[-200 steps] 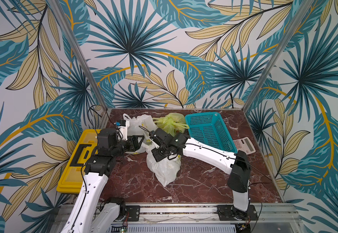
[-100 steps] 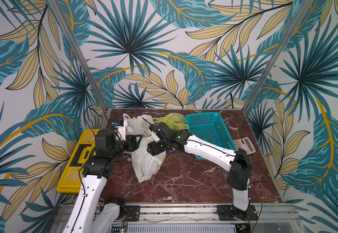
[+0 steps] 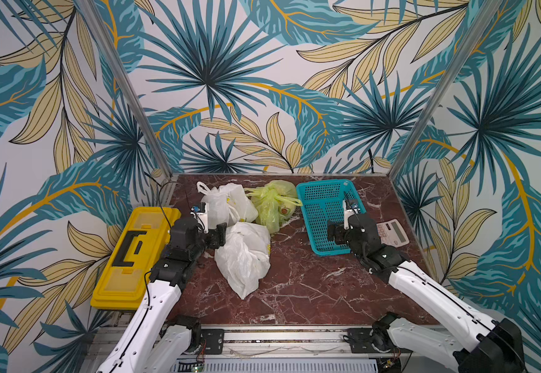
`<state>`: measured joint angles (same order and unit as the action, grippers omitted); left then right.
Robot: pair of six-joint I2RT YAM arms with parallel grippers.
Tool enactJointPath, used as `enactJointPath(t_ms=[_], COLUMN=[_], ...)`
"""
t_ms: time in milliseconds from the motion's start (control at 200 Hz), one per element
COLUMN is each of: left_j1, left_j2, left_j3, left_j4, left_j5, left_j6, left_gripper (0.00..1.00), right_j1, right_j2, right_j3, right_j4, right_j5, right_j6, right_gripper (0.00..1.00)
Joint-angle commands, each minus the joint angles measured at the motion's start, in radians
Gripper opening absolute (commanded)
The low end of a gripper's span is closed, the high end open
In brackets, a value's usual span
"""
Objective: Place the pears into plastic bags & tie knots
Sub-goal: Adjust the plastic bag at the center of the board, then reset both arms
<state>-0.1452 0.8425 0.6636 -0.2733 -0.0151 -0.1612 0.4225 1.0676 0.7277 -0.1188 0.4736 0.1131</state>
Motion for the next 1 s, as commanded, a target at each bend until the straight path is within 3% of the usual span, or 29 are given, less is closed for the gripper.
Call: enactJointPath(t_ms=[0,105,370,596,801,971,991], left_j1=[0.001,0.031,0.122,0.155,0.156,0.156,0.155], left_j2=[-0.002,0.059,0.289,0.470,0.570,0.665,0.668], left_j3=[-0.104,-0.188,-0.293,-0.329,-0.337,-0.318,-0.313], left_j4=[0.233,0.364,0.716,1.042,1.144,1.198,1.195], left_j5=[-0.262,-0.282,-0.117,0.018,0.031,-0.026,-0.035], left_j6=[0.041,0.063,0.130,0.161,0.171,0.150,0.145], left_gripper=[0.79,0.81,0.82,0.83,0.83,0.84,0.94], right_j1=[-0.067,-0.145,-0.242,-0.305,-0.314,-0.323,-0.324], right_j2=[0.038,0.110,0.267,0.293,0.445,0.423,0.425], right_j3=[-0.106,-0.197,-0.281,-0.372,-0.451,-0.391,-0.388], right_j4=[0.256,0.462,0.738,0.949,1.240,1.087,1.085], right_j5=[0.133,0.094,-0.037,-0.120,-0.242,-0.239,-0.238], right_j6=[-0.079,-0.051,-0.126,-0.128,-0.186,-0.160,-0.159], right_gripper=[0.97,0.97,0.97,0.97,0.98,0.98,0.98])
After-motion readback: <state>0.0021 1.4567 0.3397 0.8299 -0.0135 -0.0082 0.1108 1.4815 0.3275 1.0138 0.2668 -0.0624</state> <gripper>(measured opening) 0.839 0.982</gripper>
